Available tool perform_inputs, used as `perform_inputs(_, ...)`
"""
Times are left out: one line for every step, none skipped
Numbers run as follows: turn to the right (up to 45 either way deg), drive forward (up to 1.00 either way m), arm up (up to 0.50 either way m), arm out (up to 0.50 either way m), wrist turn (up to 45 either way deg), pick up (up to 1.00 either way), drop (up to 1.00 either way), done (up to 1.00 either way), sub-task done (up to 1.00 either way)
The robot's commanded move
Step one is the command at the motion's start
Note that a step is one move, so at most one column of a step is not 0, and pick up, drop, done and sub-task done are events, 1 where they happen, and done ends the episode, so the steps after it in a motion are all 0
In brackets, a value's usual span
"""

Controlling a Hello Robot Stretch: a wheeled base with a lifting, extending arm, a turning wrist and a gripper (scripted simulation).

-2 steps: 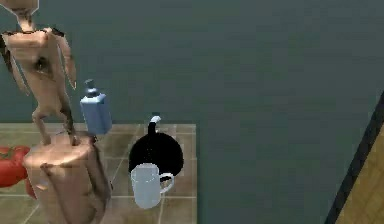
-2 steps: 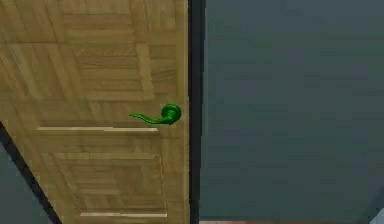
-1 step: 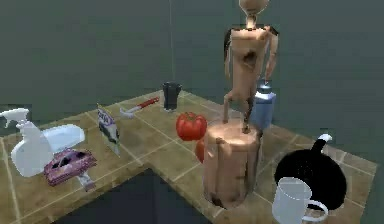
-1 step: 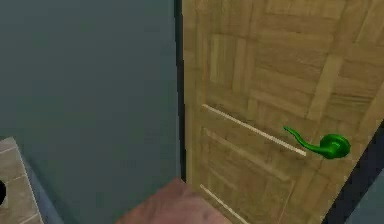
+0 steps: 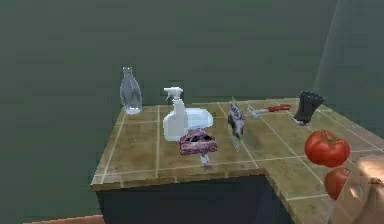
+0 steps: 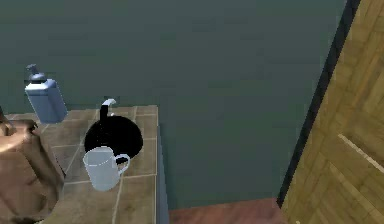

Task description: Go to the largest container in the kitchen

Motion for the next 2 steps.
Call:
perform_inputs(0.0,0.15,0.00,0.00,0.0,0.00,0.00,0.00,0.00)
perform_inputs(-45.0,0.00,0.00,0.00,0.0,0.00,0.00,0.00,0.00)
